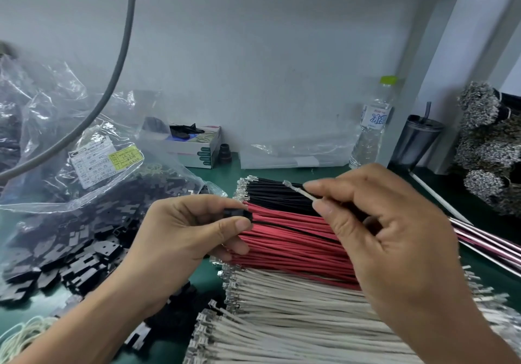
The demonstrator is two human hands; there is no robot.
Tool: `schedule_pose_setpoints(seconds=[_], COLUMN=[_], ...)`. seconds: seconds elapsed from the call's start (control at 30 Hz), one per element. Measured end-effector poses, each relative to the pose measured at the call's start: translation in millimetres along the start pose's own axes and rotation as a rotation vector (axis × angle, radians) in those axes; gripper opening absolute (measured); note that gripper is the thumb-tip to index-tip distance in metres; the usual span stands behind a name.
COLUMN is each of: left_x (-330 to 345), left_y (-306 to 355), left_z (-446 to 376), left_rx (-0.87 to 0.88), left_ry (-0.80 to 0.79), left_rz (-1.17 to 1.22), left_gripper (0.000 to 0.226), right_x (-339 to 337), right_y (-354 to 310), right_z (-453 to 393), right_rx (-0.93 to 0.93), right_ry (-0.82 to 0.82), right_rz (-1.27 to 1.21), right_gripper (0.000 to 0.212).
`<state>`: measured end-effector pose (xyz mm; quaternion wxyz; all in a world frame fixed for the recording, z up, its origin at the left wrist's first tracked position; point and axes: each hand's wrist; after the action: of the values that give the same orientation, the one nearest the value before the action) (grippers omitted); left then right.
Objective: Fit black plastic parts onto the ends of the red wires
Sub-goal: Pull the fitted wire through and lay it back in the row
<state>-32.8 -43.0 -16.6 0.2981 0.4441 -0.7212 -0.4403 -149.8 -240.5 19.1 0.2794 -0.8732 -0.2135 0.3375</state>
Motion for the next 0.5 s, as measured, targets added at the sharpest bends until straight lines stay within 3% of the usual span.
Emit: schedule_pose_setpoints(seconds=[0.1,0.23,0.33,0.4,0.5], left_x=[1,2,2,1,0], left_y=[1,1,2,3,2], left_z=[0,0,0,0,0], left_rx=[-0.01,-0.031,-0.063,-0.087,-0.098], left_ry=[0.014,0.01,0.007,-0.009,-0.048], left_rz=[0.02,0.048,0.094,0.133,0.165], left_gripper=[0.027,0.029,0.033,0.033,0.032], right_x=[-15,-37,-17,5,25], right_y=[-13,-43,-43,-30,-7], right_z=[-18,-42,-33,-16,1], right_rx=[-0.033,-0.282,-0.402,-0.384,-0.291], right_ry=[-0.003,0.142,0.098,0.005,-0.051], right_rz=[0.07,0.361,0.598,0.642,0.502], right_gripper=[0.013,0.013,0.021,0.022,0.012])
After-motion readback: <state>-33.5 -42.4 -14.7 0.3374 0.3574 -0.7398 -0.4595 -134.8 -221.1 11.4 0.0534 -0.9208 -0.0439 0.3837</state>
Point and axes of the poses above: each hand's wrist, its own z-axis away from the middle knuckle, its own x-axis out of the palm, y = z × x, and after that the axes turned 15 degrees about x, right-handed
